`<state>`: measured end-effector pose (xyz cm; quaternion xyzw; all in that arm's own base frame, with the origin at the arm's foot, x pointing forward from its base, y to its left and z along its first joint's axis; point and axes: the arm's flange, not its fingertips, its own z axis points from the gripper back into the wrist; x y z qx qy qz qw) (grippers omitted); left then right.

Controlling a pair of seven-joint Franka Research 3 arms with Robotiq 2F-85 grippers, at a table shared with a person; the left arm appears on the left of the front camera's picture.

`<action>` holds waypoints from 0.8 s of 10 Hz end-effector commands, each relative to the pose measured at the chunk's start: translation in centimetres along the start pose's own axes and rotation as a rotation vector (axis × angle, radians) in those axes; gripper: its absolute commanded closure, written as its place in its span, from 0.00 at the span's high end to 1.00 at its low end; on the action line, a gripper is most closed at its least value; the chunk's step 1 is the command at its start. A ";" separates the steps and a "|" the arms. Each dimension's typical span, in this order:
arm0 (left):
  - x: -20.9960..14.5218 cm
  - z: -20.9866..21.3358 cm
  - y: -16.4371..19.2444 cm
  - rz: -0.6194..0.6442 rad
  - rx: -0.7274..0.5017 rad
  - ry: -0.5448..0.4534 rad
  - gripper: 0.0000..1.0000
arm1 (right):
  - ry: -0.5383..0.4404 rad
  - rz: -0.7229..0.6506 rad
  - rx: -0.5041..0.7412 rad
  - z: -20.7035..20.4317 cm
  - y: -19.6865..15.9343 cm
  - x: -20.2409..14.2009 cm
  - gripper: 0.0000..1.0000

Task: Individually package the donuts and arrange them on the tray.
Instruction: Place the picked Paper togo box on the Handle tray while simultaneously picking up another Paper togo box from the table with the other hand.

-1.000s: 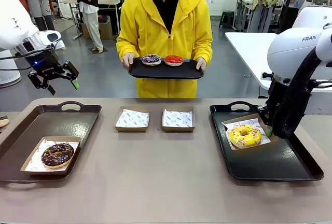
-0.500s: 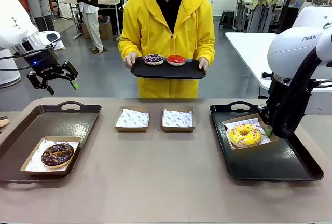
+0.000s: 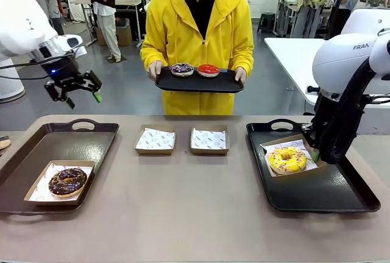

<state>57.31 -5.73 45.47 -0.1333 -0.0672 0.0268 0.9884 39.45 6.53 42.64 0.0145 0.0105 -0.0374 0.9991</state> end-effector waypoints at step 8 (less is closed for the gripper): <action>7.3 -6.7 -9.8 -0.061 0.198 0.036 1.00 | -0.023 -0.019 -0.039 -4.9 -0.1 1.7 0.01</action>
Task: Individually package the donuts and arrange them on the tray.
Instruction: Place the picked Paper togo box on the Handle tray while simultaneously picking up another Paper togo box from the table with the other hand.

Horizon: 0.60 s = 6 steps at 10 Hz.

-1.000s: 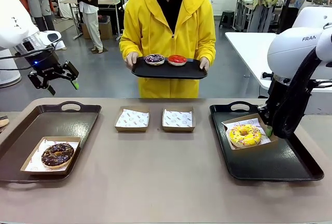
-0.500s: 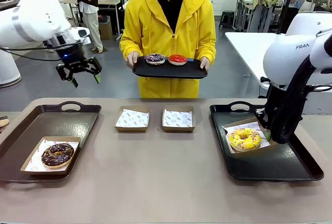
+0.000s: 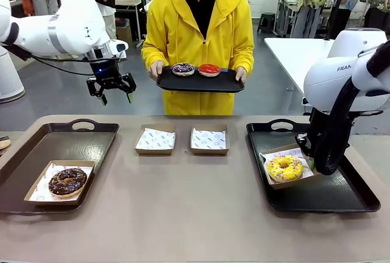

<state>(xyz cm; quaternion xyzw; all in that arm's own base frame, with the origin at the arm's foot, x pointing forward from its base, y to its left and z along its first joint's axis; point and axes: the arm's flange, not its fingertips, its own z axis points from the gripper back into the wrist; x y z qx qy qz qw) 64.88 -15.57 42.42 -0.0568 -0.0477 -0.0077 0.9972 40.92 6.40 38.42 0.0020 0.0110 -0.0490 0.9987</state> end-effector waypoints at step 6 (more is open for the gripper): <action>1.2 -3.4 -2.8 -0.009 0.104 0.021 1.00 | 0.018 0.037 0.006 -3.3 0.1 -0.1 0.01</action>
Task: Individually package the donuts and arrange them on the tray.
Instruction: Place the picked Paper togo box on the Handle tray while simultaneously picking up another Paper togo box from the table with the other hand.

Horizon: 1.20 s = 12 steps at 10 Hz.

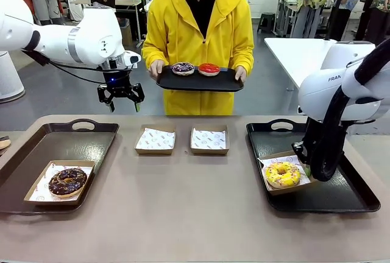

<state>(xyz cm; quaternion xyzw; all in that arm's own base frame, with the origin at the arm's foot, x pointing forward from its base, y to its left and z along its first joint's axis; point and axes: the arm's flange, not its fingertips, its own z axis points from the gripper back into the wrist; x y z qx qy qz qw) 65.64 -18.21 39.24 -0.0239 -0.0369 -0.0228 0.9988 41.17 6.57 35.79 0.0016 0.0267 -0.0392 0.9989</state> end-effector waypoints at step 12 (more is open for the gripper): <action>-4.3 -4.1 -3.5 0.115 -0.021 0.040 1.00 | 0.035 -0.001 0.027 -1.8 -0.8 -1.7 0.01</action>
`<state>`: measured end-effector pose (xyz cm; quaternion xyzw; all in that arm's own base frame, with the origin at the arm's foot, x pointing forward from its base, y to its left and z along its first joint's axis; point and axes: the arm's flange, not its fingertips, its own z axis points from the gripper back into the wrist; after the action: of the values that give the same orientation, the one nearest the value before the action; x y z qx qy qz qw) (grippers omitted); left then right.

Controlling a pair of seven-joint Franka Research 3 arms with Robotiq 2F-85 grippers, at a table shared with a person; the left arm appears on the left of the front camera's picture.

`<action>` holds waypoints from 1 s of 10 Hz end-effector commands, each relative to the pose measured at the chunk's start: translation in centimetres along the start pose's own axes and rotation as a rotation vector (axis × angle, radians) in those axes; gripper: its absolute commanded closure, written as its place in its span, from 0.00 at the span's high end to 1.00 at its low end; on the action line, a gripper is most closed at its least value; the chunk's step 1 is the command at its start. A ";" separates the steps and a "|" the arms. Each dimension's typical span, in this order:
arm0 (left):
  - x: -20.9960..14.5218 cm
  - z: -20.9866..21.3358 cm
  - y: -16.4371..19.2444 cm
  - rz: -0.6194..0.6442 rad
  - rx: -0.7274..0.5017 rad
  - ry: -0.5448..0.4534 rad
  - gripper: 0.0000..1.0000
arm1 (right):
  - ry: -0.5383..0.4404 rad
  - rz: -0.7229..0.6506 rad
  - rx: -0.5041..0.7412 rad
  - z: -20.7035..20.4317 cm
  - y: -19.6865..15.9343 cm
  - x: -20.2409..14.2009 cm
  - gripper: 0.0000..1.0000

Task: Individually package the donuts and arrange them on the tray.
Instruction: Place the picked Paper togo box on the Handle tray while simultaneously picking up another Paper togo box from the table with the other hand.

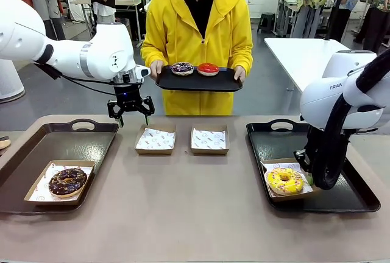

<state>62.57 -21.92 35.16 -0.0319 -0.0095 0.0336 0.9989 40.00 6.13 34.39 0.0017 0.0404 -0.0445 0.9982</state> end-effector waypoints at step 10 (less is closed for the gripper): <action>-1.9 -0.8 0.1 -0.129 -0.058 0.052 0.11 | 0.030 0.022 0.030 -0.3 -0.6 -0.6 0.82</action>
<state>61.12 -22.53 33.86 -0.0456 0.0107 -0.0282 0.9985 39.65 5.78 33.94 0.0028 0.0500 -0.0397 0.9980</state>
